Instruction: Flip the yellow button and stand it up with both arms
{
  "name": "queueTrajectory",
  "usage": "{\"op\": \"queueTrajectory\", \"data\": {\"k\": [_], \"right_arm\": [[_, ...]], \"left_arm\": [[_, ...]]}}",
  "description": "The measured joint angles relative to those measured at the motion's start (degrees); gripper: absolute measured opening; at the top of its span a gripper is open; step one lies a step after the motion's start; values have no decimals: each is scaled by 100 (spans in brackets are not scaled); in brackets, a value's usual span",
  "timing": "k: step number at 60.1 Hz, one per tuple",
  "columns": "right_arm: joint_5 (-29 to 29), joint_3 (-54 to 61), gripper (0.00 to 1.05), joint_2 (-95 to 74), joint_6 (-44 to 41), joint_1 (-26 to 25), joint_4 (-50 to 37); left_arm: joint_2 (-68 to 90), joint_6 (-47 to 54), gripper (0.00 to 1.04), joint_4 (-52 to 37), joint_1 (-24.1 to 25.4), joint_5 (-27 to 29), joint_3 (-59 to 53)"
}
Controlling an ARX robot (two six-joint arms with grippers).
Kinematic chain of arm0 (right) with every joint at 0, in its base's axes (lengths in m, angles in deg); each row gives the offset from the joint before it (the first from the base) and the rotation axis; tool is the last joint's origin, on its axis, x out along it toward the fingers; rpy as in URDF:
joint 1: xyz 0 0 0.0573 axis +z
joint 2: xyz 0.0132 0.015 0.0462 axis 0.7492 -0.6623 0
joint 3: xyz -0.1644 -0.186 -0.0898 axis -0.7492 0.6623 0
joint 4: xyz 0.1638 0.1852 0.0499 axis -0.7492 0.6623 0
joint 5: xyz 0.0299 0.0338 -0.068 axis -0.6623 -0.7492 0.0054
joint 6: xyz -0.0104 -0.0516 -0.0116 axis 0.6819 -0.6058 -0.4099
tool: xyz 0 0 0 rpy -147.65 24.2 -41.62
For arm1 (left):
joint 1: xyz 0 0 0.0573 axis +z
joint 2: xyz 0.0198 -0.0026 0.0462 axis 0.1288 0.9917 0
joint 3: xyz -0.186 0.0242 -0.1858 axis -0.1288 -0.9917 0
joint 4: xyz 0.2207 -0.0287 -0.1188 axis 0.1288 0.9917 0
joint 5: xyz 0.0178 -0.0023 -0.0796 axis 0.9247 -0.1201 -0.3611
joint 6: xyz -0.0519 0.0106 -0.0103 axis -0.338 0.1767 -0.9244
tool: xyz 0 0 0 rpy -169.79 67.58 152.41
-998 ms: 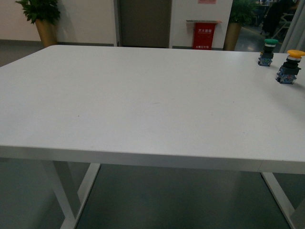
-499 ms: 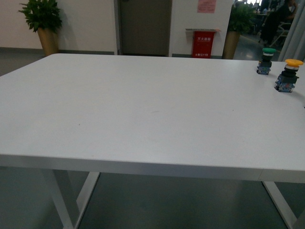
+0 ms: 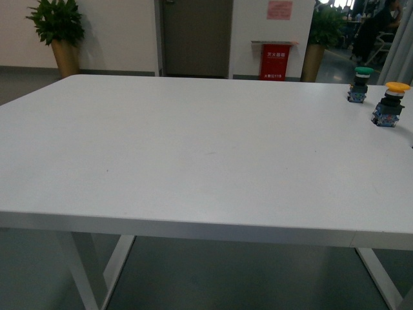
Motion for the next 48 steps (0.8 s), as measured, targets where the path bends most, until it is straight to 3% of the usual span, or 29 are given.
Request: {"op": "queueTrajectory", "data": {"k": [48], "right_arm": [[15, 1231, 3, 1631, 0, 0, 380]], "left_arm": [[0, 0, 99, 0, 0, -4, 0]]}}
